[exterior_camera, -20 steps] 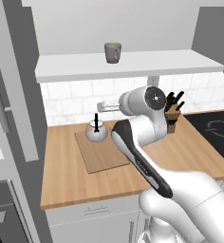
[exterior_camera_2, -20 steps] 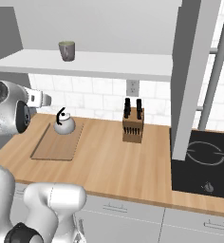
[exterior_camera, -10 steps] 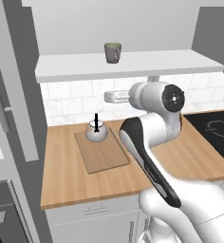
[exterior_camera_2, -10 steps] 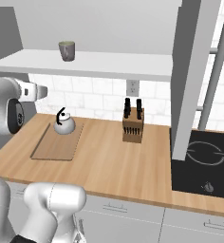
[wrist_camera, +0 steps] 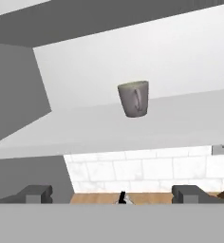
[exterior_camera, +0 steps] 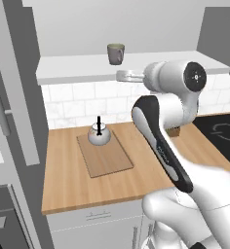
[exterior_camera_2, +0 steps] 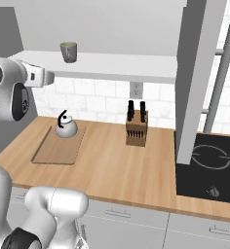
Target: Pick the kettle from the counter and place it on the tray. Then pick the mug from the cabinet and place it on the tray. Then close the cabinet doors.
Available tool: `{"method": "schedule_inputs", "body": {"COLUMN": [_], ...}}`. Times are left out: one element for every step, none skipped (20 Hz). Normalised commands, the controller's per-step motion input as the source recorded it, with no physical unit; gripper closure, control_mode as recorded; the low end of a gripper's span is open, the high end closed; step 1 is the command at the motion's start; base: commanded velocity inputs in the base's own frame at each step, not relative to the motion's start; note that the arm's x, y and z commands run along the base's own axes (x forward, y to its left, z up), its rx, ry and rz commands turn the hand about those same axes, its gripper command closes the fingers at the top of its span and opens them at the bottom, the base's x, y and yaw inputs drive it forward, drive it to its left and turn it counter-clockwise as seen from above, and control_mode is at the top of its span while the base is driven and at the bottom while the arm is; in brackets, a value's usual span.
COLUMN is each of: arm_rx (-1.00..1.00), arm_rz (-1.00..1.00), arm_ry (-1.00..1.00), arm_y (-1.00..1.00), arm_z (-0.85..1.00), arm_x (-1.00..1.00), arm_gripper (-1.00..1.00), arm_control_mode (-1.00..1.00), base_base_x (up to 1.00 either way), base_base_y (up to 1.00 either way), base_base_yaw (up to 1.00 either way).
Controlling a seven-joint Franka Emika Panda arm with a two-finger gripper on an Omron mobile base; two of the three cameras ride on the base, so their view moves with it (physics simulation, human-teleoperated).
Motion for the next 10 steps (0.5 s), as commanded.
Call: {"method": "schedule_inputs", "body": {"arm_rx": [0.04,0.03,0.01,0.00,0.00,0.00,0.00,0.00,0.01,0.03], "arm_rz": [0.00,0.00,0.00,0.00,0.00,0.00,0.00,0.00,0.00,0.00], "arm_ry": [-0.07,-0.07,-0.09,-0.08,-0.01,0.00,0.09,0.05,0.09,0.13], "arm_y": [-0.21,-0.21,-0.21,-0.22,-0.24,-0.26,-0.30,-0.26,-0.26,-0.23], "arm_z": [0.43,0.41,0.43,0.41,0.37,0.36,0.32,0.31,0.26,0.21], "arm_x": [0.04,0.08,0.08,0.12,0.21,0.26,0.31,0.30,0.37,0.42], "arm_gripper": [-1.00,-1.00,-1.00,-1.00,-1.00,-1.00,-1.00,-1.00,-1.00,-1.00], "arm_control_mode": [-1.00,-1.00,-1.00,-1.00,-1.00,-1.00,-1.00,-1.00,-1.00,-1.00], "base_base_x": [0.00,0.00,0.00,0.00,0.00,0.00,0.00,0.00,0.00,0.00], "base_base_y": [0.00,0.00,0.00,0.00,0.00,0.00,0.00,0.00,0.00,0.00], "base_base_yaw": [0.00,0.00,0.00,0.00,0.00,0.00,0.00,0.00,0.00,0.00]}}
